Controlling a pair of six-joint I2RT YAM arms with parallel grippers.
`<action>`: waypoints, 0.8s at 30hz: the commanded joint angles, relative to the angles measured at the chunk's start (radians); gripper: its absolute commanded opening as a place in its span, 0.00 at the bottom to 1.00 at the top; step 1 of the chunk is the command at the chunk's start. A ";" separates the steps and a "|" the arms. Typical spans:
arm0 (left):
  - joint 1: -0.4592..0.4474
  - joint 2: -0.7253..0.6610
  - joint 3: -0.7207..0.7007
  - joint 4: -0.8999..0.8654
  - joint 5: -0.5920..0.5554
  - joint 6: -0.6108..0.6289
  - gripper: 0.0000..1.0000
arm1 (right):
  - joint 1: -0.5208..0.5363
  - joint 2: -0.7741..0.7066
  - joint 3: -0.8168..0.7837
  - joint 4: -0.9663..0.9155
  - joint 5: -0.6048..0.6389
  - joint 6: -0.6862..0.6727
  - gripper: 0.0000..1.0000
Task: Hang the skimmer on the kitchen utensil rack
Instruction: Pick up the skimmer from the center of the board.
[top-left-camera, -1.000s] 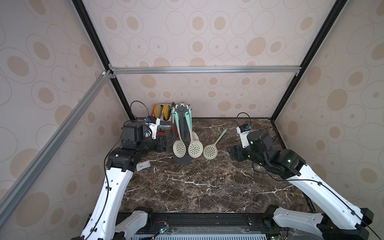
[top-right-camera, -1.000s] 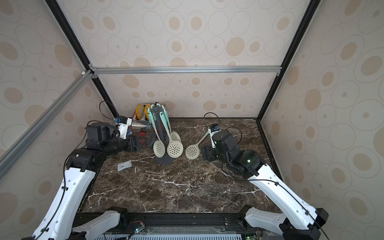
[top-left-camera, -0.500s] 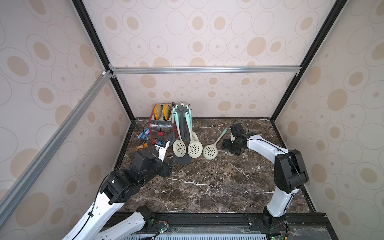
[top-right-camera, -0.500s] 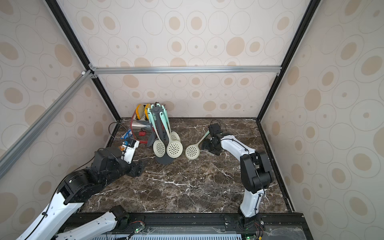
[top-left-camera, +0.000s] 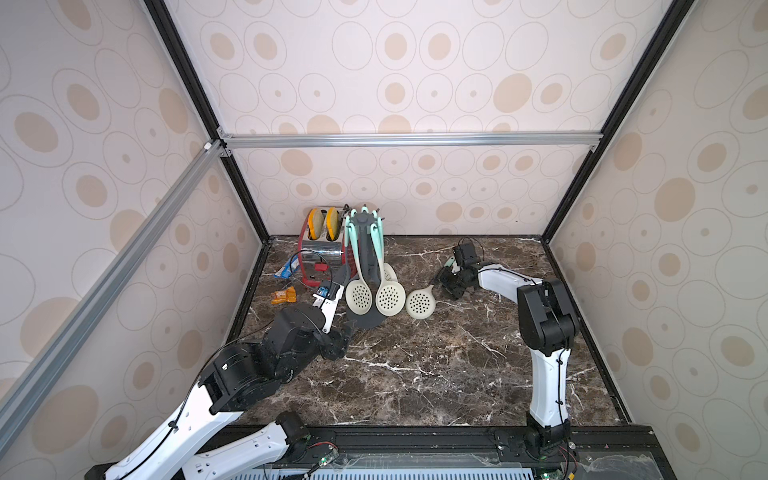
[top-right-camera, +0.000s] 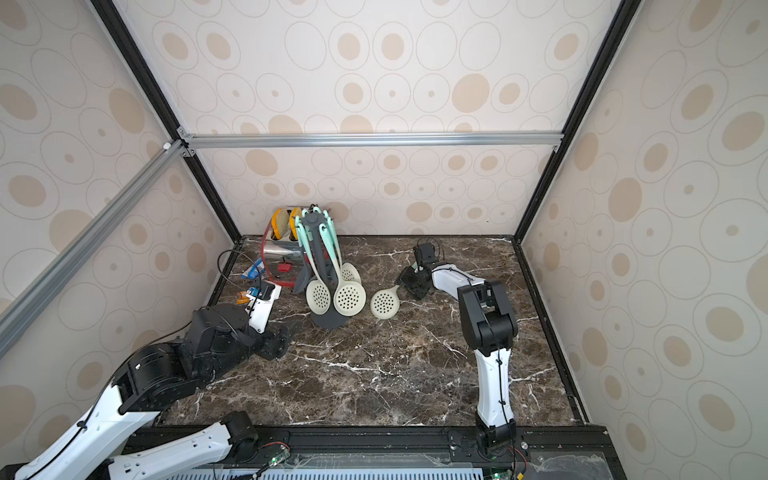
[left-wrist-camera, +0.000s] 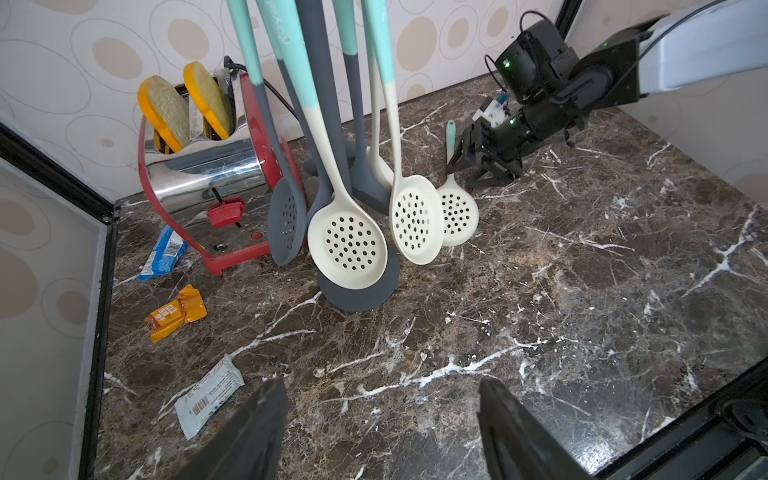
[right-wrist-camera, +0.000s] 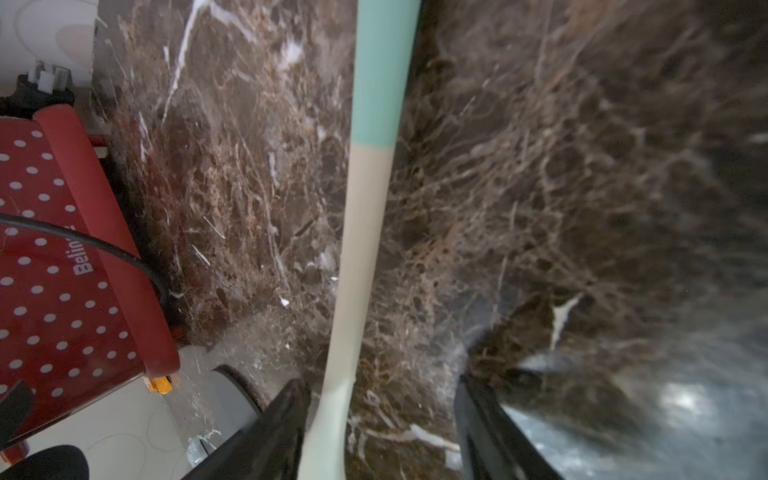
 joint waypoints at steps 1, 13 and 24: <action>-0.008 -0.009 0.026 -0.034 -0.012 -0.029 0.75 | -0.004 0.029 0.027 0.035 -0.031 0.040 0.52; -0.007 -0.014 0.147 -0.142 -0.065 -0.050 0.79 | -0.016 -0.031 -0.051 0.166 -0.083 0.020 0.00; -0.007 0.171 0.442 -0.209 0.028 -0.061 0.85 | -0.024 -0.691 -0.420 0.070 0.117 -0.342 0.00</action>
